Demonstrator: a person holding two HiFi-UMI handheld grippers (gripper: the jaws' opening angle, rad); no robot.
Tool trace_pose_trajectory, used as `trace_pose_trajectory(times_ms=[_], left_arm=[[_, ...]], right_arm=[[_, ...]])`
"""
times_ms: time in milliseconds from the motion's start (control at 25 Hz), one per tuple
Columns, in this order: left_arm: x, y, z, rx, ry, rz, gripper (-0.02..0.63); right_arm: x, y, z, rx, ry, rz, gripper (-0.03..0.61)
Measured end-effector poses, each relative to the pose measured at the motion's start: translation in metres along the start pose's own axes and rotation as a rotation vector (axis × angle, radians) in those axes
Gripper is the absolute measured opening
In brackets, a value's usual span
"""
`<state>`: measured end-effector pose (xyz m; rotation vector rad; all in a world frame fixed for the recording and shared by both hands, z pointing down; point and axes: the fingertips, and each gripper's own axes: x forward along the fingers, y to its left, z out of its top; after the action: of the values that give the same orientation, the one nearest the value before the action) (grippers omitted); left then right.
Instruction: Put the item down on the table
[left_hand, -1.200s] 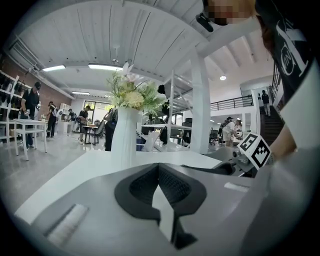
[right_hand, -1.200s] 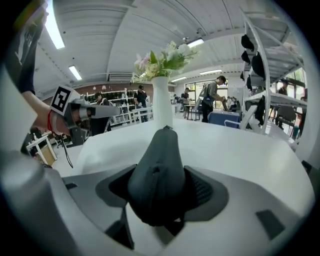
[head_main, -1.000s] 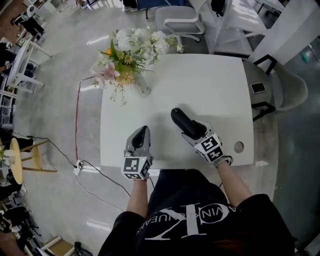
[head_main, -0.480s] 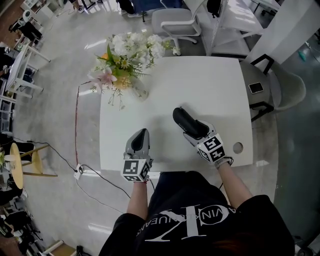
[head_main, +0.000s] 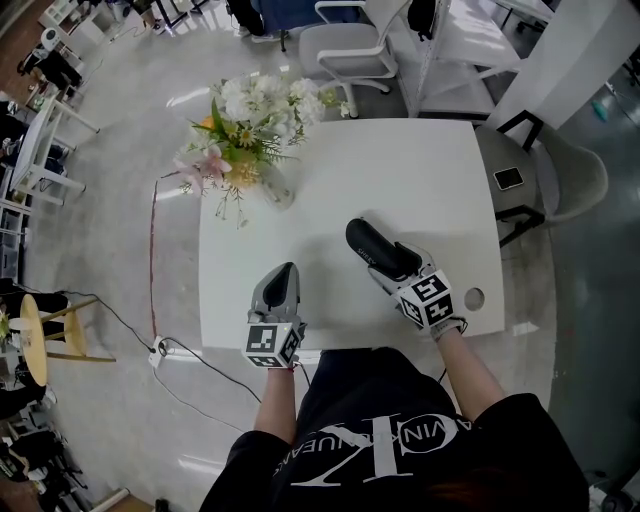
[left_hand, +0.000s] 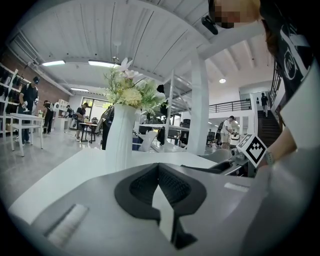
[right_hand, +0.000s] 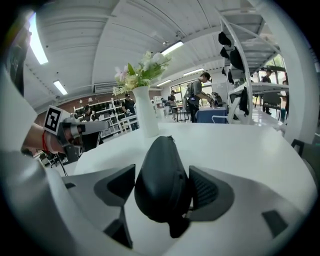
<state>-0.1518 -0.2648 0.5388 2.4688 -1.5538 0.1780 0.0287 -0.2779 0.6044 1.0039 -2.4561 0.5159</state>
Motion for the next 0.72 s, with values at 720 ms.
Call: trace_pose_trajectory(times_ms=[720], left_arm=[[0.003,-0.007,0.005,-0.012,0.000,-0.013,0.012]], right_arm=[[-0.016,-0.015,0.003,0.059,-0.037,-0.039,0.313]])
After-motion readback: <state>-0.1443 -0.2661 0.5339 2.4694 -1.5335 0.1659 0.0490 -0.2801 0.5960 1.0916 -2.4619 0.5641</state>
